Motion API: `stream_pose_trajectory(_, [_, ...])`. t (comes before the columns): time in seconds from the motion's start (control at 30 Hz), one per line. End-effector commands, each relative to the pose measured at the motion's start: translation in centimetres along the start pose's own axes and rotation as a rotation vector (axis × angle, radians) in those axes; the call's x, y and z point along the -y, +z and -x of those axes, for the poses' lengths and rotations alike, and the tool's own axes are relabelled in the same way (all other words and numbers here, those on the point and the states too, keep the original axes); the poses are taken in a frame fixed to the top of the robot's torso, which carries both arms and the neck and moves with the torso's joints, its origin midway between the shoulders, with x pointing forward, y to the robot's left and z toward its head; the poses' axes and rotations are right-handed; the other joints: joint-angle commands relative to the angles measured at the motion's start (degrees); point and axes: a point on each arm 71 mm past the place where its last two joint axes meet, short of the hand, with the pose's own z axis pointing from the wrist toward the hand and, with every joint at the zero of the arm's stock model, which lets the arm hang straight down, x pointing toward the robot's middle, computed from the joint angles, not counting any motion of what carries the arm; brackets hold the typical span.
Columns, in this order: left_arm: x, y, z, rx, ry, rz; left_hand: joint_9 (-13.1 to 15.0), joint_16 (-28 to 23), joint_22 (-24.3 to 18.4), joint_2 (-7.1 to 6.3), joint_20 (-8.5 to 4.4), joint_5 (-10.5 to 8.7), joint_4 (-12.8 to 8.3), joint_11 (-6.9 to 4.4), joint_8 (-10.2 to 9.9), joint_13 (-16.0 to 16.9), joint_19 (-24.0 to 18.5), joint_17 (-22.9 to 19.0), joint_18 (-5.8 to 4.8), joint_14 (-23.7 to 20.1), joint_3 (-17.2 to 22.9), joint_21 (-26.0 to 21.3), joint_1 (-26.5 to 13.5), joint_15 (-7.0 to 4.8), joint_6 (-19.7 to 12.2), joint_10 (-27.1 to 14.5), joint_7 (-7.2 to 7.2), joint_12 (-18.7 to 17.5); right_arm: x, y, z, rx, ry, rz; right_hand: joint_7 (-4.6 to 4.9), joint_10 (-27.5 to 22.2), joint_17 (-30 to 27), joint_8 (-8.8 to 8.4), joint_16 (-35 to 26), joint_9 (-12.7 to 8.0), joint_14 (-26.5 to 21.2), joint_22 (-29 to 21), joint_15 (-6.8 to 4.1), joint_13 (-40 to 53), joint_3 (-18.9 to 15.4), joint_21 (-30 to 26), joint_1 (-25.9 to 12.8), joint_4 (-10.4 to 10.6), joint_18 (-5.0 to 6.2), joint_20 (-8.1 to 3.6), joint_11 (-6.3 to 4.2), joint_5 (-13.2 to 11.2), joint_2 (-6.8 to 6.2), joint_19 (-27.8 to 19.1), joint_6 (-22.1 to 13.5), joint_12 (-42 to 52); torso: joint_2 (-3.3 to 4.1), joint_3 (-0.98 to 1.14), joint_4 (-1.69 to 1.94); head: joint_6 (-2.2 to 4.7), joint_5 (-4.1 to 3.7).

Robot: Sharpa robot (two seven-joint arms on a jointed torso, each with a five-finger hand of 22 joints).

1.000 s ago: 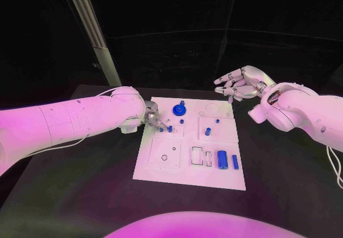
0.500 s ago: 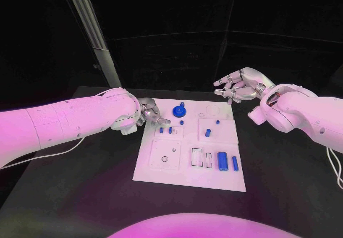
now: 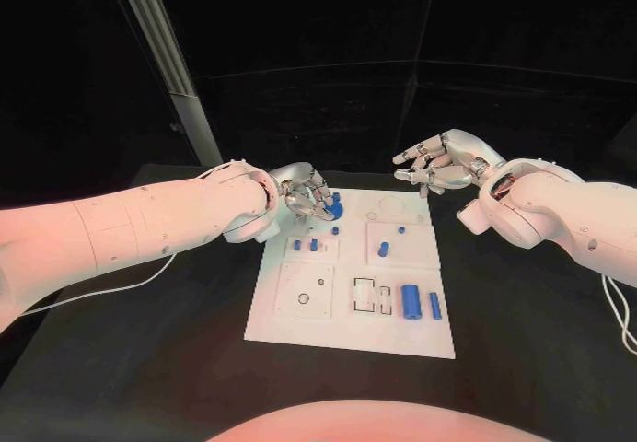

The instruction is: Assemble the parts on the task board

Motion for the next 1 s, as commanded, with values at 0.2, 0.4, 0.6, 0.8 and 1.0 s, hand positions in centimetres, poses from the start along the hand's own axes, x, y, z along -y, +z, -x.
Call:
stream_pose_trajectory(0.2, [1.8,1.2,-0.7,0.018,0.321,-0.170,-4.77,10.27,0.06,-2.23,-0.80,-0.48,-2.30,-0.67,-3.91,-6.13,4.97,9.62,0.76,7.76,0.55,1.48,0.66,-0.91,4.80,2.72,-1.22,-4.83,-0.2,0.1,-0.1,-0.010,-0.007,0.010,0.05,-0.61,0.01,0.28,-0.23,0.04,-0.44,-0.07,0.06,-0.11,0.18,-0.39,0.48,0.32,0.27,0.38,0.01,0.31,0.15,-0.22,-0.56,0.01,0.03,0.00,-0.01,0.13,-0.33])
stream_pose_trajectory(0.4, [2.0,2.0,-1.5,-0.033,0.431,-0.165,-7.50,19.82,12.32,-2.37,-1.67,-0.56,-3.36,-1.14,-6.40,-10.01,12.00,20.52,-1.45,13.67,0.94,16.05,0.33,-1.63,8.28,4.21,-1.96,-8.68,-0.3,0.2,-0.2,-0.013,-0.012,0.013,0.05,-0.61,0.01,0.28,-0.23,0.04,-0.44,-0.07,0.06,-0.11,0.18,-0.39,0.48,0.32,0.27,0.38,0.01,0.31,0.15,-0.22,-0.56,0.01,0.00,0.02,0.11,0.11,-0.53])
stream_pose_trajectory(0.6, [1.6,2.4,-2.2,-0.070,0.471,-0.142,-9.01,20.41,16.17,-1.97,-2.02,-0.56,-3.98,-1.27,-8.09,-12.02,13.81,20.30,-2.14,14.55,1.36,20.40,0.12,-1.98,9.55,5.11,-2.08,-10.89,-0.4,0.3,-0.3,-0.016,-0.017,0.017,0.05,-0.61,0.01,0.28,-0.23,0.04,-0.44,-0.07,0.06,-0.11,0.18,-0.39,0.48,0.32,0.27,0.38,0.01,0.31,0.15,-0.22,-0.56,0.01,0.01,-0.01,0.01,0.03,-0.61])
stream_pose_trajectory(0.8, [1.4,2.8,-2.9,-0.091,0.478,-0.135,-9.55,19.96,17.51,-1.65,-2.18,-0.55,-4.19,-1.33,-8.65,-12.76,14.48,19.09,-2.38,14.67,1.69,21.88,-0.01,-2.13,10.32,5.86,-2.14,-11.75,-0.4,0.3,-0.4,-0.018,-0.020,0.019,0.06,-0.62,0.15,0.29,-0.12,0.04,-0.42,-0.09,0.07,-0.13,0.23,-0.43,0.55,0.31,0.27,0.39,0.00,0.33,0.19,-0.23,-0.57,0.02,0.00,0.01,0.06,0.00,-0.75])
stream_pose_trajectory(1.0, [1.4,3.1,-3.4,-0.100,0.478,-0.133,-9.96,19.73,18.08,-1.30,-2.29,-0.51,-4.46,-1.35,-9.15,-13.31,14.79,18.36,-2.47,14.74,2.25,22.49,0.11,-2.19,10.87,6.49,-2.11,-12.59,-0.5,0.4,-0.5,-0.021,-0.021,0.021,0.06,-0.62,0.15,0.29,-0.12,0.04,-0.42,-0.09,0.07,-0.13,0.23,-0.43,0.55,0.31,0.27,0.39,0.00,0.33,0.19,-0.23,-0.57,0.02,0.03,0.01,0.11,-0.02,-0.84])
